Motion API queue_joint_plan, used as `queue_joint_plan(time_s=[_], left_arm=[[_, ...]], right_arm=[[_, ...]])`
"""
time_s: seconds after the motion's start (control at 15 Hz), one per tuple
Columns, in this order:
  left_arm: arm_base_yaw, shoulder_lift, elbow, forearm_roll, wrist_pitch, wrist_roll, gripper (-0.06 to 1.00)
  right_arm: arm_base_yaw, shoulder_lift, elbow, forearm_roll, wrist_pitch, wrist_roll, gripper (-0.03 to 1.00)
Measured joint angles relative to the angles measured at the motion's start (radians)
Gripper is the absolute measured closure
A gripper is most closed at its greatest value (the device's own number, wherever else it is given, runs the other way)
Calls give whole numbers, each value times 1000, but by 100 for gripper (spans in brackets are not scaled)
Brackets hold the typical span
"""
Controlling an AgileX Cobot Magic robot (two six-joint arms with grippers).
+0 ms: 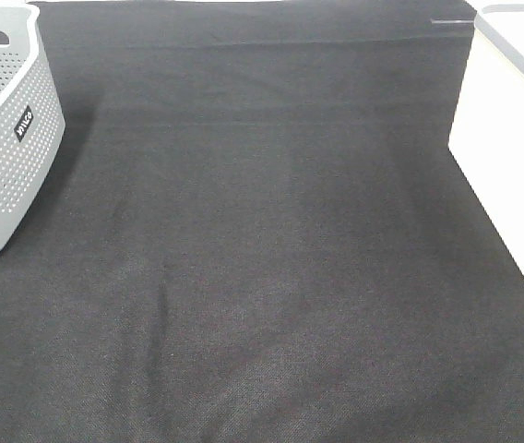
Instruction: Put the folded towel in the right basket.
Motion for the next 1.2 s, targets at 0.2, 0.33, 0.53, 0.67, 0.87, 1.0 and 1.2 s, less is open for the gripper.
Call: queue_joint_plan(time_s=[0.2, 0.33, 0.53, 0.67, 0.87, 1.0, 1.2], left_arm=[[0, 0, 0, 0, 0, 0, -4], [0, 0, 0, 0, 0, 0, -4], [0, 0, 0, 0, 0, 0, -4], [0, 0, 0, 0, 0, 0, -4], [0, 0, 0, 0, 0, 0, -4], [0, 0, 0, 0, 0, 0, -4], [0, 0, 0, 0, 0, 0, -4]], right_arm=[[0, -1, 1, 0, 0, 0, -1], [0, -1, 1, 0, 0, 0, -1], [0, -1, 1, 0, 0, 0, -1], [0, -1, 1, 0, 0, 0, -1], [0, -1, 1, 0, 0, 0, -1], [0, -1, 1, 0, 0, 0, -1], [0, -1, 1, 0, 0, 0, -1]])
